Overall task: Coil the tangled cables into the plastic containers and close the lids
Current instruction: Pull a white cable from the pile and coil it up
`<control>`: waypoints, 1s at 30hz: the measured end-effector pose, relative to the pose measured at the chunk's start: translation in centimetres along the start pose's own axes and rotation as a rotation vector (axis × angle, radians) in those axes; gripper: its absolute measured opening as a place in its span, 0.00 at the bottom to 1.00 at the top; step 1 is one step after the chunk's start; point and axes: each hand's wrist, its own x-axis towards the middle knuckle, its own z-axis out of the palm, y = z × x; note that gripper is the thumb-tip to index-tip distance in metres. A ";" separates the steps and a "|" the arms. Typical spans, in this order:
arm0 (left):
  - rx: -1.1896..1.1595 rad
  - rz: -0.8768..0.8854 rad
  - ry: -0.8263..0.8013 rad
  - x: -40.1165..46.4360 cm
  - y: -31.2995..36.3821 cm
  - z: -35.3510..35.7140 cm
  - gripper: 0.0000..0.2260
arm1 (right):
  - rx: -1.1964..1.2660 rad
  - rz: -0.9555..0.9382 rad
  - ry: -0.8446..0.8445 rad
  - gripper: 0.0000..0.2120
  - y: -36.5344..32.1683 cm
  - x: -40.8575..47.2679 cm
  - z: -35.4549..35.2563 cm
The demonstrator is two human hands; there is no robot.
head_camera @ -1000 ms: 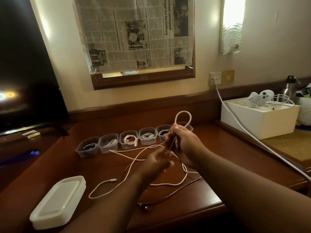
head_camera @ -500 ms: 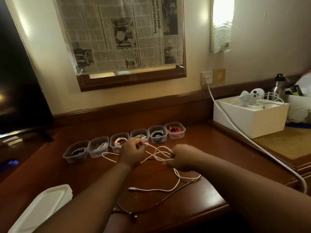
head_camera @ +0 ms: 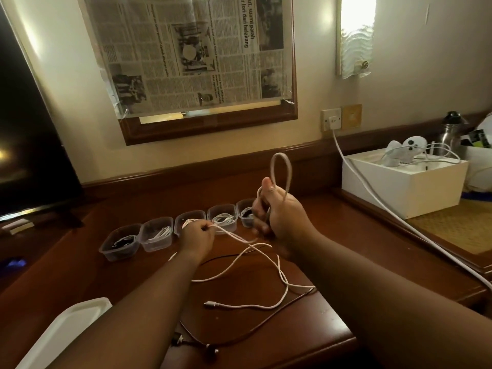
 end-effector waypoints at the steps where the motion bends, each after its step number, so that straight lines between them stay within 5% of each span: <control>1: -0.041 -0.037 0.010 0.5 0.0 -0.4 0.05 | -0.155 0.016 0.028 0.14 0.1 0.2 -0.1; 3: -0.115 -0.079 0.059 1.7 0.0 -1.5 0.06 | -0.581 0.050 0.082 0.10 0.9 0.7 -0.6; 5: -0.182 -0.098 0.109 2.7 0.7 -2.6 0.07 | -0.922 0.108 0.086 0.16 2.0 1.4 -1.5; 7: -0.216 -0.101 0.177 3.6 1.5 -3.8 0.07 | -1.190 0.206 0.036 0.20 2.7 1.8 -2.3; 9: -0.207 -0.108 0.237 4.5 1.8 -5.2 0.08 | -1.349 0.285 -0.030 0.13 3.0 2.1 -2.9; 12: -0.039 -0.151 0.104 4.9 3.1 -7.7 0.08 | -1.267 0.229 -0.010 0.07 2.8 2.0 -3.4; 17: 0.315 -0.157 -0.277 2.7 6.8 -11.1 0.24 | -0.862 0.051 0.157 0.07 1.6 1.4 -3.1; 25: -0.638 -0.134 -0.455 -2.1 12.7 -10.9 0.15 | -0.735 0.257 -0.069 0.08 4.4 1.2 -0.5; 30: -0.866 -0.067 -0.494 -4.1 14.4 -9.8 0.15 | -0.521 0.158 -0.064 0.18 4.1 0.5 1.4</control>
